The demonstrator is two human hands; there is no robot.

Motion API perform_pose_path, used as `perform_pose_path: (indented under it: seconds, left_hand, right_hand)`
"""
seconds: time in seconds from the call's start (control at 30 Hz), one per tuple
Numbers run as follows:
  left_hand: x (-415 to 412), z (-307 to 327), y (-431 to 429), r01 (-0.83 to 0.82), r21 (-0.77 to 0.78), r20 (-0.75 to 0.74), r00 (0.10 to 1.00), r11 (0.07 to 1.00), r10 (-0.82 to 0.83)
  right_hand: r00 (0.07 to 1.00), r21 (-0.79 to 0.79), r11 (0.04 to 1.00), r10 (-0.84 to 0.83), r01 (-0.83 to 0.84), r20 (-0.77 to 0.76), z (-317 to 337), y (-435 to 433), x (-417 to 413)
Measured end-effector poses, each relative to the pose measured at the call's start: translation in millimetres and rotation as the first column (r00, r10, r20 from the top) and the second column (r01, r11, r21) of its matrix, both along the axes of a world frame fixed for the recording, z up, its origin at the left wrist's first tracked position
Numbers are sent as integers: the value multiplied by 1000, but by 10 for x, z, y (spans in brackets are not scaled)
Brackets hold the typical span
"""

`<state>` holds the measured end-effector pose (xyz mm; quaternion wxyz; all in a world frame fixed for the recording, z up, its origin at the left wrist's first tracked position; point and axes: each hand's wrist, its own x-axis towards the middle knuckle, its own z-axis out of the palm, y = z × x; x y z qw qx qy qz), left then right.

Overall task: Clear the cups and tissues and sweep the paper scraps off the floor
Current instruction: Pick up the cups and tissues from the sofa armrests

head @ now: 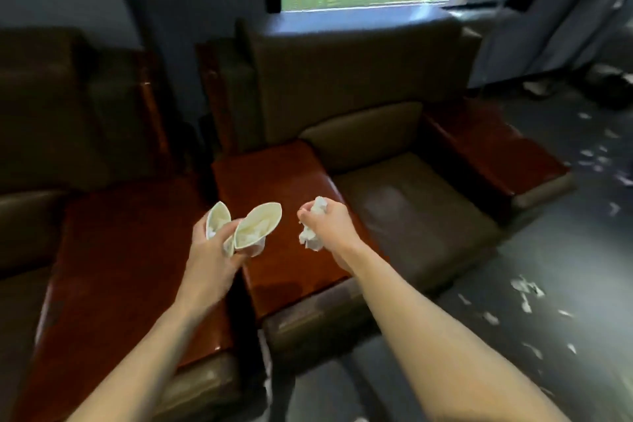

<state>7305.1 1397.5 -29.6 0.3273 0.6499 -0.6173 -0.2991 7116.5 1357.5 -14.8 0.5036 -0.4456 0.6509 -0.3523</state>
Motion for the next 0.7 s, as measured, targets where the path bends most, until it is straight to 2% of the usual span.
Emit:
perform_pose_path:
  seconds: [0.13,0.23,0.37,0.43,0.57,0.7]
  left_hand:
    - [-1284,107,-190,259,-3,37,965,966,-259]
    - [-2396,170,-221,459,-24,44,888,888,-458]
    - [-4010,247,-76,640,-2,-23,768,768,-640]
    - [-4827,264,44,699,-3,-74,713,715,-697]
    - [-6338,338,293,759,-11,-159,641,651,-751]
    - [-7373,373,355,791,-27,-143,602,611,-786]
  right_hand:
    - [959,-36,959,-281,280,-37,146,398,-1355]
    - [861,-65,860,-508,506,-30,217,798,-2409]
    - [726,-86,729,-684,679,-70,283,1339,-3777]
    - [666,-97,672,-740,734,-90,258,1597,-4480]
    - [614,-77,628,-776,775,-144,249,2058,-5793]
    - [561,-86,571,-820,817,-112,353,2224,-6780]
